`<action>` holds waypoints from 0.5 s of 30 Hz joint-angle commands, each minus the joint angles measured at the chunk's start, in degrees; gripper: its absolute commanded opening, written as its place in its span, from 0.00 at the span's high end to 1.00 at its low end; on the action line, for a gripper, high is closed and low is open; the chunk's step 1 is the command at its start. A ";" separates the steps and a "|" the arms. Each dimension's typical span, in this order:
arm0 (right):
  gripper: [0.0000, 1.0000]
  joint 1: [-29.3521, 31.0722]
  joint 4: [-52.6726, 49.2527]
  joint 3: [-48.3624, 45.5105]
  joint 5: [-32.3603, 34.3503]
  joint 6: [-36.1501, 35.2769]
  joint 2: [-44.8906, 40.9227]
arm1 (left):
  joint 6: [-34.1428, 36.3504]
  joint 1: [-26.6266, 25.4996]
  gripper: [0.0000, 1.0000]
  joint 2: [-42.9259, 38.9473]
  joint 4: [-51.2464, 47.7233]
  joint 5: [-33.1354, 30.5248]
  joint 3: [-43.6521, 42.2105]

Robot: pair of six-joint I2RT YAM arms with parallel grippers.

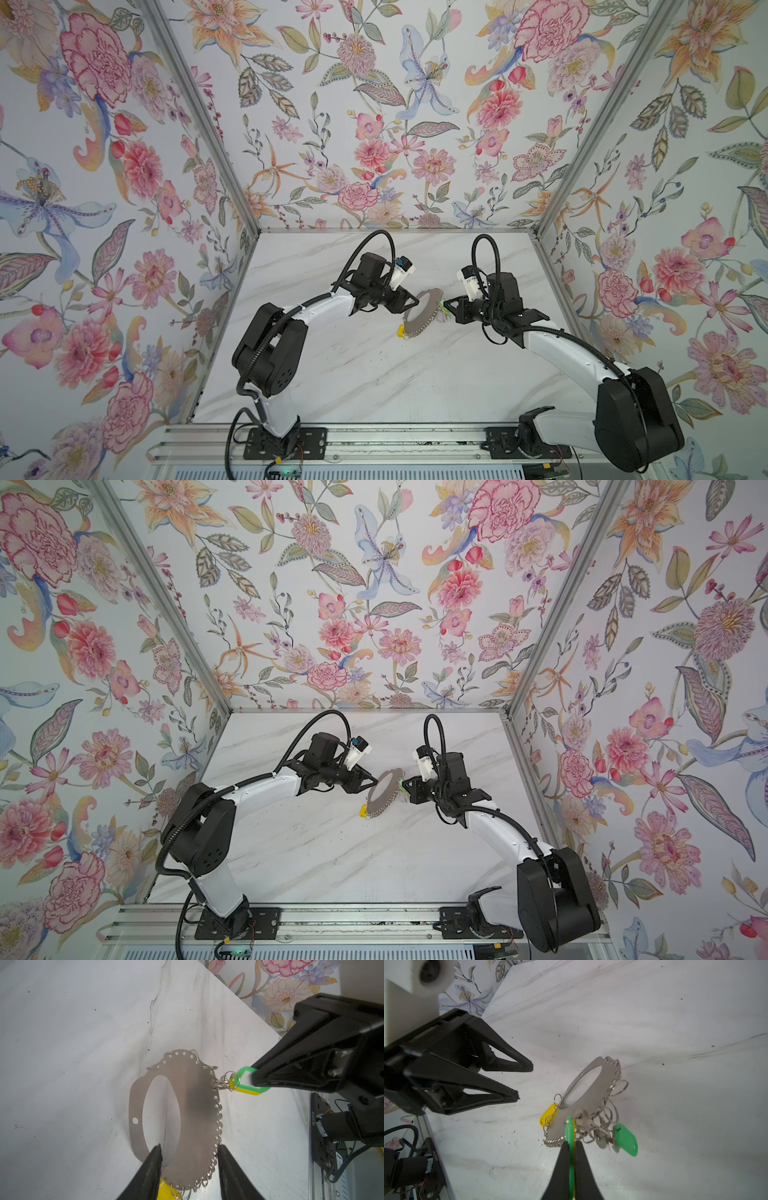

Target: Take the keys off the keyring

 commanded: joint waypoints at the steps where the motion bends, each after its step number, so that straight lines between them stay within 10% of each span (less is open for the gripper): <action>1: 0.93 0.99 -2.66 2.17 0.44 -1.68 0.91 | -1.63 -1.03 0.48 3.38 4.27 2.29 -0.90; 15: 0.92 2.26 -0.69 3.71 0.51 -0.43 2.25 | -5.73 -3.89 0.41 9.83 12.19 5.34 -1.46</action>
